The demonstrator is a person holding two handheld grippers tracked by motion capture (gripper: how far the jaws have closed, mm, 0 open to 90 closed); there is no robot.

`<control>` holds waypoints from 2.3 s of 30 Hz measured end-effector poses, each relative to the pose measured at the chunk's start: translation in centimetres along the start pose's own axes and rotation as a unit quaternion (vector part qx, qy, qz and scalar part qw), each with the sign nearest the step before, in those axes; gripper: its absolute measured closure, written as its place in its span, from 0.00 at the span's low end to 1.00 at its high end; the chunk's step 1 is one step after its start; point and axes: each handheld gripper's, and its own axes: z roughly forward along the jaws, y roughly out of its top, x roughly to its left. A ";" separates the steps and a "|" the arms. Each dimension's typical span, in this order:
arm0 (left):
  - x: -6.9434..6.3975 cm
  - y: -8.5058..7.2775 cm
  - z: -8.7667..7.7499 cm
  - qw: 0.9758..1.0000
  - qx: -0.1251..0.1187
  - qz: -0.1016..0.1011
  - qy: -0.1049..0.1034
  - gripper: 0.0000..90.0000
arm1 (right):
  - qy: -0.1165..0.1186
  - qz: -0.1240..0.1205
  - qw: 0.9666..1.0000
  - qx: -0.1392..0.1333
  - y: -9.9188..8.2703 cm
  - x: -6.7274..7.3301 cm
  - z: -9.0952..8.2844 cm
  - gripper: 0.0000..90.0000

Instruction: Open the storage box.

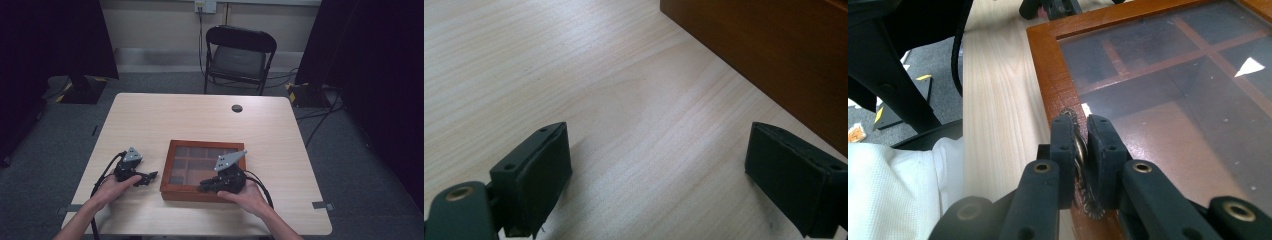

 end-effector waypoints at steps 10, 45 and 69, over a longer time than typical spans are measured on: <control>0.0 0.0 0.0 1.000 0.000 0.000 0.001 0.12 | 0.001 0.005 1.000 -0.006 0.6 0.0 -0.6 0.92; 0.0 0.0 0.0 1.000 0.000 0.000 0.000 0.12 | -0.004 0.013 1.000 -0.015 2.2 -0.1 -1.8 0.92; 0.0 0.0 0.0 1.000 0.000 -0.001 0.000 0.12 | -0.014 0.021 1.000 -0.016 3.3 0.0 -2.5 0.92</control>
